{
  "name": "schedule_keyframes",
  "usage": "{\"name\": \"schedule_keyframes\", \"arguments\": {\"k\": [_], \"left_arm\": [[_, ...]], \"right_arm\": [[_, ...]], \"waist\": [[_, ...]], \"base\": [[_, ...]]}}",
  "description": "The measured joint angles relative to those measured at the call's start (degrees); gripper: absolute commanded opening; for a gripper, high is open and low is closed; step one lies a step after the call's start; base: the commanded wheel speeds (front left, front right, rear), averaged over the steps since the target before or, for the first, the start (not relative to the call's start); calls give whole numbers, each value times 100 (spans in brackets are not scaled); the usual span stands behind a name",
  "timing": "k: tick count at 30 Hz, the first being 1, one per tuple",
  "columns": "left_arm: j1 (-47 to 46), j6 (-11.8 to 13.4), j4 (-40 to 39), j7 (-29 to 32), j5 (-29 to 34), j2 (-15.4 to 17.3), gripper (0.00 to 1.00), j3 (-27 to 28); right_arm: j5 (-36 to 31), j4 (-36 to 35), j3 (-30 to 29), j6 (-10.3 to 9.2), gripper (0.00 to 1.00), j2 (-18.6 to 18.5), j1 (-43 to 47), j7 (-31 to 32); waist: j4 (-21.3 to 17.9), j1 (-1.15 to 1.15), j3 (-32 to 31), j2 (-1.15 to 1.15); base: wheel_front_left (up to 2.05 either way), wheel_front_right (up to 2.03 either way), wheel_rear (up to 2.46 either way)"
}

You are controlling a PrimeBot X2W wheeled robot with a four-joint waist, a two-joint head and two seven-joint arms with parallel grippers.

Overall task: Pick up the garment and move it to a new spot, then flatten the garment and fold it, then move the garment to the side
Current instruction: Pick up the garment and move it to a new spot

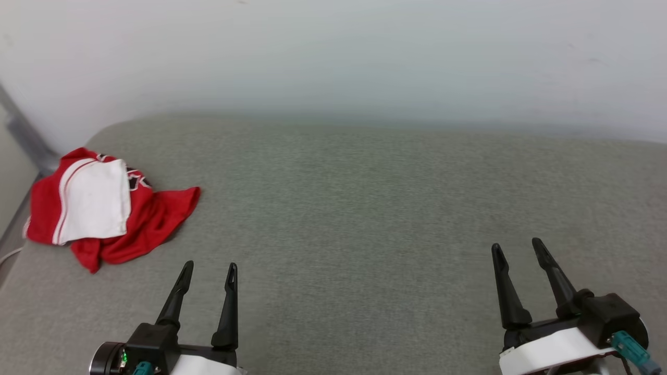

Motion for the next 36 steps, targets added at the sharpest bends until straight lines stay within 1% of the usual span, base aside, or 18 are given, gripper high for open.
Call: {"name": "schedule_keyframes", "arguments": {"k": [14, 22, 29, 32, 36], "left_arm": [[133, -73, 55, 0, 70, -1, 100, 208], [206, -124, 56, 0, 137, 0, 100, 237], [235, -170, 53, 0, 167, 0, 100, 261], [270, -176, 162, 0, -114, -2, 100, 285], [275, -182, 172, 0, -266, -3, 100, 387]], "right_arm": [[88, 81, 322, -1, 100, -1, 83, 0], [175, 125, 423, 0, 100, 0, 110, 0], [186, 133, 464, -1, 100, 0, 112, 0], [169, 148, 494, -1, 100, 0, 114, 0], [105, 133, 503, 0, 100, 0, 113, 0]], "waist": [[1043, 0, -106, 0], [1512, 0, -172, 0], [1738, 0, -170, 0], [1758, 0, -154, 0], [1735, 0, -42, 0]], "base": [[0, 0, 0], [0, 0, 0], [0, 0, 0], [0, 0, 0], [0, 0, 0]]}}
